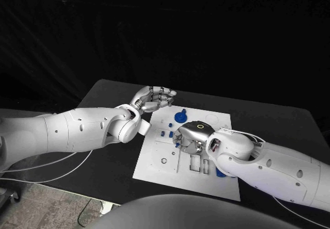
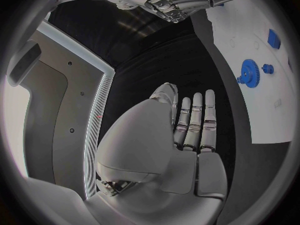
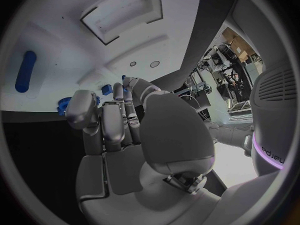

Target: Assemble the parts on the task board

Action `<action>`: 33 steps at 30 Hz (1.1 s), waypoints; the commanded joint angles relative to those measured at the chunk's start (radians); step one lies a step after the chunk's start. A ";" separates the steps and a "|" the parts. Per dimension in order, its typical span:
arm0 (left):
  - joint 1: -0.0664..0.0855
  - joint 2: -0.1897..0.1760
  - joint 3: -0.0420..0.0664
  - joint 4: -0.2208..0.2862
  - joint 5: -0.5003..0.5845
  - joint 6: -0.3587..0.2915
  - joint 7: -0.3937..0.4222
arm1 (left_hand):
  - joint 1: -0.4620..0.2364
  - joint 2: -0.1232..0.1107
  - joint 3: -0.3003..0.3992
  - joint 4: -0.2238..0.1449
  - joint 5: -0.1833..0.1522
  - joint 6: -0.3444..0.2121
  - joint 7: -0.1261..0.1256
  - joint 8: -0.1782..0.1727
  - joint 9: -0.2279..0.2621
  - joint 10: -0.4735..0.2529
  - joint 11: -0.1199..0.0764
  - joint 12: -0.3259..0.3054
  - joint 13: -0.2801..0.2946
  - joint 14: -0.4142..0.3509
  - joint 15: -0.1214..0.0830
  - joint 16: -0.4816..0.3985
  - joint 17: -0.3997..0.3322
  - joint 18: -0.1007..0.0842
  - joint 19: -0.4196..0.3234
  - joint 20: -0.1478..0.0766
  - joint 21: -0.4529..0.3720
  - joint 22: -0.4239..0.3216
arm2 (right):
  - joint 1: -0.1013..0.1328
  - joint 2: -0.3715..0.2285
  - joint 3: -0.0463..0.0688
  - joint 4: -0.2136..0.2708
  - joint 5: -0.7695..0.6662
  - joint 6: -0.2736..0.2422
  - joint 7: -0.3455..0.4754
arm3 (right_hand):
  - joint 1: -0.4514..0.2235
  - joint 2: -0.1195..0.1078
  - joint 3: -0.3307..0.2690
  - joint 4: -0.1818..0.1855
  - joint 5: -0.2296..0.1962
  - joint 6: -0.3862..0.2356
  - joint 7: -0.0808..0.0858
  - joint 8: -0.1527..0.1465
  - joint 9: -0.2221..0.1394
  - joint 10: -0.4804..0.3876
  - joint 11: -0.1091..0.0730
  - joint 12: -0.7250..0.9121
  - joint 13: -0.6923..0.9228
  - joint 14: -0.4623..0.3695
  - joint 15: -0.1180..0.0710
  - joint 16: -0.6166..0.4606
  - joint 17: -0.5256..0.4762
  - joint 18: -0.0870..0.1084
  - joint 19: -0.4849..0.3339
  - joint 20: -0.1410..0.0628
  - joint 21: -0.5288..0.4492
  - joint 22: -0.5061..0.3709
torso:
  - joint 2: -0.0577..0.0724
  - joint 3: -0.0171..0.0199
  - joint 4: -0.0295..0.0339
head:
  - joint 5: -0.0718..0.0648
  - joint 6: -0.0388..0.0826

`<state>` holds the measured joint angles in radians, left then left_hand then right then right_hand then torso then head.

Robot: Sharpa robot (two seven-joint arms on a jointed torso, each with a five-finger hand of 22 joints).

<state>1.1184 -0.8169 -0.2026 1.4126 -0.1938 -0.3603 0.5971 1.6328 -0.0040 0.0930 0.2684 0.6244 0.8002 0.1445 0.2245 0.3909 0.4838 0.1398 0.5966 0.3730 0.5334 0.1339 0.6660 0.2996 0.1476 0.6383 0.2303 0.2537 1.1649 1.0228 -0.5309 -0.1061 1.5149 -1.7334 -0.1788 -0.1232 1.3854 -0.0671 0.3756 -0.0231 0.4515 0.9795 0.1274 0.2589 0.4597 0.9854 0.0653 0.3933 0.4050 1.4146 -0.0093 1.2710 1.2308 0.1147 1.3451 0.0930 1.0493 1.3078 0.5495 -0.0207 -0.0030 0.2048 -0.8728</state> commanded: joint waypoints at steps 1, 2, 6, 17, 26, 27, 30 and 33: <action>-0.002 0.004 0.001 -0.001 0.004 0.021 0.006 | 0.003 0.007 -0.001 0.000 0.003 -0.004 0.004 0.004 -0.001 0.003 0.006 0.007 -0.001 0.003 0.004 0.004 -0.002 0.008 0.000 0.000 0.003 0.001 | -0.010 0.009 0.000 -0.011 -0.025 0.012 -0.005 | -0.010 -0.003 0.001 0.004 0.006 -0.006 0.001 -0.005 0.001 0.003 0.006 -0.005 -0.002 0.002 0.006 -0.003 -0.001 -0.009 0.000 0.007 -0.007 0.121 | 0.000 0.0016 0.0021 | 0.002 0.000; -0.003 0.005 0.001 -0.001 0.004 0.021 0.006 | 0.003 0.007 -0.001 0.000 0.003 -0.004 0.004 0.004 -0.001 0.003 0.006 0.007 -0.001 0.003 0.004 0.004 -0.002 0.008 0.000 0.000 0.003 0.001 | -0.013 0.011 0.000 -0.013 -0.025 0.010 -0.004 | -0.011 -0.004 0.001 0.004 0.006 -0.006 0.001 -0.005 0.001 0.003 0.006 -0.005 -0.002 0.002 0.006 -0.003 -0.001 -0.008 -0.001 0.007 -0.007 0.121 | 0.000 0.0018 0.0026 | 0.003 0.000; -0.004 0.006 0.001 -0.002 0.004 0.022 0.006 | 0.003 0.007 -0.001 0.000 0.003 -0.004 0.004 0.004 -0.001 0.003 0.006 0.007 -0.001 0.003 0.004 0.004 -0.002 0.008 0.000 0.000 0.003 0.001 | -0.024 0.018 0.000 -0.018 -0.026 0.007 -0.001 | -0.011 -0.004 0.001 0.004 0.006 -0.006 0.001 -0.005 0.001 0.003 0.006 -0.005 -0.002 0.001 0.006 -0.004 -0.002 -0.008 -0.001 0.007 -0.008 0.121 | -0.001 0.0025 0.0025 | 0.009 0.000; -0.005 0.005 0.000 -0.004 0.005 0.022 0.003 | 0.005 0.009 -0.001 0.000 0.003 -0.006 0.005 0.005 -0.002 0.002 0.007 0.007 -0.003 0.003 0.005 0.004 -0.003 0.008 0.000 0.000 0.003 0.003 | -0.034 0.013 0.000 -0.001 -0.026 0.004 0.000 | -0.009 -0.005 0.001 0.003 0.007 -0.005 0.001 -0.006 0.000 0.005 0.005 -0.005 -0.002 0.001 0.006 -0.004 -0.003 -0.008 -0.002 0.007 -0.011 0.120 | -0.001 0.0019 0.0001 | 0.016 0.000; -0.007 0.009 0.000 -0.007 0.005 0.025 0.001 | 0.005 0.009 -0.001 0.000 0.003 -0.006 0.005 0.005 -0.002 0.002 0.007 0.007 -0.003 0.003 0.005 0.004 -0.003 0.008 -0.001 0.000 0.003 0.003 | -0.037 0.016 0.000 -0.003 -0.026 0.018 -0.004 | -0.008 -0.006 0.002 0.001 0.008 -0.005 0.001 -0.008 -0.001 0.005 0.005 -0.005 -0.003 -0.002 0.006 -0.009 -0.008 -0.006 -0.007 0.007 -0.021 0.118 | -0.002 0.0011 -0.0005 | 0.010 0.000; -0.007 0.010 0.000 -0.008 0.005 0.025 0.001 | 0.005 0.009 -0.001 0.000 0.003 -0.006 0.005 0.005 -0.002 0.002 0.007 0.007 -0.003 0.003 0.005 0.004 -0.003 0.008 -0.001 0.000 0.003 0.003 | -0.038 0.017 0.000 -0.005 -0.026 0.019 -0.004 | -0.008 -0.006 0.002 0.001 0.008 -0.005 0.001 -0.008 -0.001 0.005 0.005 -0.005 -0.003 -0.002 0.006 -0.009 -0.008 -0.006 -0.007 0.007 -0.021 0.118 | -0.002 0.0011 -0.0003 | 0.010 0.000; -0.008 0.012 0.000 -0.009 0.005 0.027 0.001 | 0.006 0.009 -0.001 -0.001 0.003 -0.006 0.005 0.006 -0.003 0.002 0.007 0.007 -0.004 0.003 0.006 0.005 -0.003 0.008 -0.001 -0.001 0.003 0.004 | -0.040 0.018 0.000 -0.008 -0.027 0.022 -0.004 | -0.007 -0.006 0.003 0.000 0.009 -0.005 0.001 -0.009 -0.001 0.005 0.005 -0.006 -0.003 -0.003 0.006 -0.010 -0.009 -0.005 -0.007 0.007 -0.022 0.117 | -0.002 0.0015 0.0006 | 0.011 0.000; -0.008 0.013 0.000 -0.009 0.005 0.028 0.001 | 0.006 0.009 -0.001 -0.001 0.003 -0.006 0.005 0.006 -0.003 0.002 0.007 0.007 -0.004 0.003 0.006 0.005 -0.003 0.008 -0.001 -0.001 0.003 0.004 | -0.043 0.017 0.000 -0.008 -0.027 0.025 -0.004 | -0.006 -0.006 0.003 -0.001 0.010 -0.005 0.002 -0.010 -0.001 0.005 0.005 -0.006 -0.003 -0.004 0.006 -0.011 -0.011 -0.005 -0.009 0.007 -0.025 0.117 | -0.002 0.0014 0.0006 | 0.012 0.000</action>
<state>1.1108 -0.8062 -0.2030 1.4028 -0.1926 -0.3512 0.5927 1.6368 0.0001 0.0930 0.2684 0.6244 0.7967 0.1480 0.2244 0.3888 0.4837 0.1398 0.6005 0.3696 0.5334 0.1340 0.6660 0.2972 0.1477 0.6383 0.2303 0.2537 1.1678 0.9823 -0.5136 -0.1060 1.5072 -1.7454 -0.1740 -0.1236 1.3817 -0.0714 0.3754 -0.0232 0.4552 0.9750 0.1254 0.2538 0.4582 0.9853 0.0654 0.3931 0.4025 1.4146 -0.0093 1.2655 1.2202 0.1151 1.3413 0.0968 1.0278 1.3074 0.5473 -0.0192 -0.0026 0.2152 -0.8728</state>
